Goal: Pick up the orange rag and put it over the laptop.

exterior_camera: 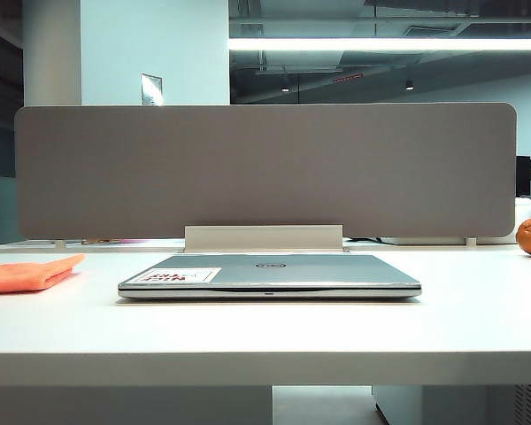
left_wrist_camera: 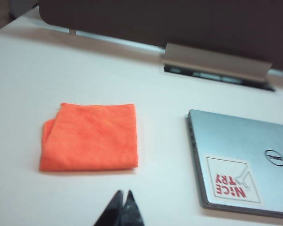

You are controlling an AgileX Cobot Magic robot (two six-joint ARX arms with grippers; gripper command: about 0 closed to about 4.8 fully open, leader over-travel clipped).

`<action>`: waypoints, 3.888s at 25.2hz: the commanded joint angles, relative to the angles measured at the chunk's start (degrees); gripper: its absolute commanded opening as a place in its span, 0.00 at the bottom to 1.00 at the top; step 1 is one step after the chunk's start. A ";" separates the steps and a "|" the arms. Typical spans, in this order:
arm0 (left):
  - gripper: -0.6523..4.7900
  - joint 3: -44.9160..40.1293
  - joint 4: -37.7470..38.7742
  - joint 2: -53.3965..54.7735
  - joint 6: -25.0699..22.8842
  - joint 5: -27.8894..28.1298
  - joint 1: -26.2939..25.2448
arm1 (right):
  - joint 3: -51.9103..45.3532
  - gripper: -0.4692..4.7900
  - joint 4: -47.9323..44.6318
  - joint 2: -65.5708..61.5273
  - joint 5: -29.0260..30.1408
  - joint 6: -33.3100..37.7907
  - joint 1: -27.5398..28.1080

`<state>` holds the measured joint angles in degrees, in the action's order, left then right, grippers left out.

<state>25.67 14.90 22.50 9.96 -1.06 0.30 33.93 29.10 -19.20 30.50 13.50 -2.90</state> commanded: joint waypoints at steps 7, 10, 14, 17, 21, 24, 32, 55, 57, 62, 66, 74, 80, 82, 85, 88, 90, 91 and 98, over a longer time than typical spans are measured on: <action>0.11 20.55 1.42 27.34 -2.05 -0.11 0.00 | 0.26 0.08 -0.35 0.09 0.57 -0.22 0.07; 0.11 24.90 1.40 33.09 -2.03 -0.07 0.00 | 0.26 0.08 -0.35 0.09 0.57 -0.22 0.07; 0.11 29.35 0.68 41.11 -1.97 2.12 -0.07 | 0.24 0.08 -0.35 0.09 0.52 -0.22 0.07; 0.11 32.70 0.76 48.74 0.46 3.34 -0.96 | 0.24 0.08 -0.35 0.09 0.52 -0.22 0.07; 0.11 36.15 0.66 54.84 9.25 -3.34 -6.43 | 0.24 0.08 -0.31 0.09 0.52 -0.22 0.09; 0.11 37.11 0.37 57.51 11.96 -5.38 -10.25 | 0.24 0.08 -0.26 0.09 0.55 -0.22 0.07; 0.14 37.09 2.16 64.26 17.94 -15.13 -19.67 | 0.24 0.08 -0.17 0.09 0.50 -0.22 0.09; 0.58 37.09 -1.14 79.28 18.99 -16.79 -21.20 | 0.24 0.08 -0.17 0.09 0.50 -0.22 0.09; 0.58 37.09 -1.62 79.93 18.99 -16.85 -20.94 | 0.24 0.08 -0.17 0.09 0.50 -0.22 0.09; 0.58 37.09 -2.16 80.89 17.62 -16.55 -19.93 | 0.24 0.08 -0.20 0.09 0.50 -0.22 0.09; 0.44 37.09 -2.60 81.15 15.30 -14.47 -19.15 | 0.24 0.08 -0.22 0.11 0.50 -0.22 0.07; 0.11 37.09 -2.91 81.15 11.04 -14.21 -17.64 | 0.24 0.08 -0.28 0.11 0.52 -0.22 0.07; 0.11 37.51 -3.65 80.76 11.93 -19.15 -17.46 | 0.24 0.08 -0.28 0.13 0.52 -0.22 0.07; 0.11 38.95 -3.87 80.24 13.33 -24.09 -17.33 | 0.24 0.08 -0.28 0.13 0.50 -0.22 0.09; 0.11 41.11 -4.22 79.28 14.53 -28.11 -17.03 | 0.24 0.08 -0.28 0.13 0.52 -0.22 0.09; 0.11 43.82 -4.26 78.58 15.87 -30.99 -16.28 | 0.24 0.08 -0.26 0.13 0.52 -0.22 0.09; 0.11 47.45 -4.26 78.44 17.18 -34.21 -14.88 | 0.24 0.08 -0.28 0.13 0.50 -0.22 0.11; 0.11 49.51 -4.26 78.44 18.12 -35.19 -13.81 | 0.24 0.08 -0.24 0.13 0.52 -0.22 0.09; 0.11 58.42 -4.44 78.47 19.47 -33.46 -6.21 | 0.24 0.08 -0.24 0.13 0.52 -0.22 0.11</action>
<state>82.61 11.40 101.30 29.41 -35.27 -6.90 33.93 29.50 -19.07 30.65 13.50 -2.83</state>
